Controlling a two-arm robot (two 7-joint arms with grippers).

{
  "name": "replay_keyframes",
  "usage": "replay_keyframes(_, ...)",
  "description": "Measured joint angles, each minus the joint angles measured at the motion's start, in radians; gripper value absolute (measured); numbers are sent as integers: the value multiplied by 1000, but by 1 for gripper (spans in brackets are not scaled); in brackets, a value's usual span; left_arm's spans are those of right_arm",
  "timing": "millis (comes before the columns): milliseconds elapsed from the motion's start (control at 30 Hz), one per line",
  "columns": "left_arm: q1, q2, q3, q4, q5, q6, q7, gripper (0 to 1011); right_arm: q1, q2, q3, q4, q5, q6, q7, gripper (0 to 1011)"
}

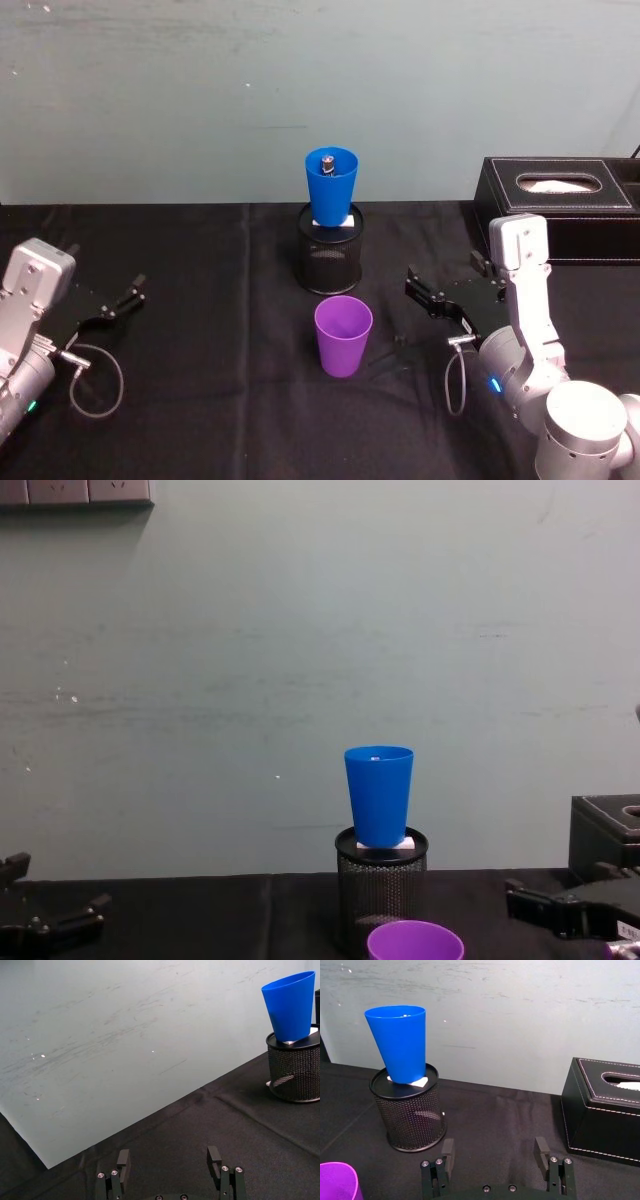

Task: Pick up one cup with a gripper and tap it against the other cup.

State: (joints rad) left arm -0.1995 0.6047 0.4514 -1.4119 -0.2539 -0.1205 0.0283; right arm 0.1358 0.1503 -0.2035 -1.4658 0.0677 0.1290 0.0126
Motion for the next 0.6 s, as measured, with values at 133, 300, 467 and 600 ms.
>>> replay_keyframes(133,0,0,0,0,0,0,0,1000,0,0,0,0,0,0,-1,1003)
replay_keyframes(300,0,0,0,0,0,0,0,1000,0,0,0,-1,0,1,-1,1003)
replay_keyframes(467,0,0,0,0,0,0,0,1000,0,0,0,-1,0,2,-1,1002)
replay_keyframes(600,0,0,0,0,0,0,0,1000,0,0,0,-2,0,2,-2,1003)
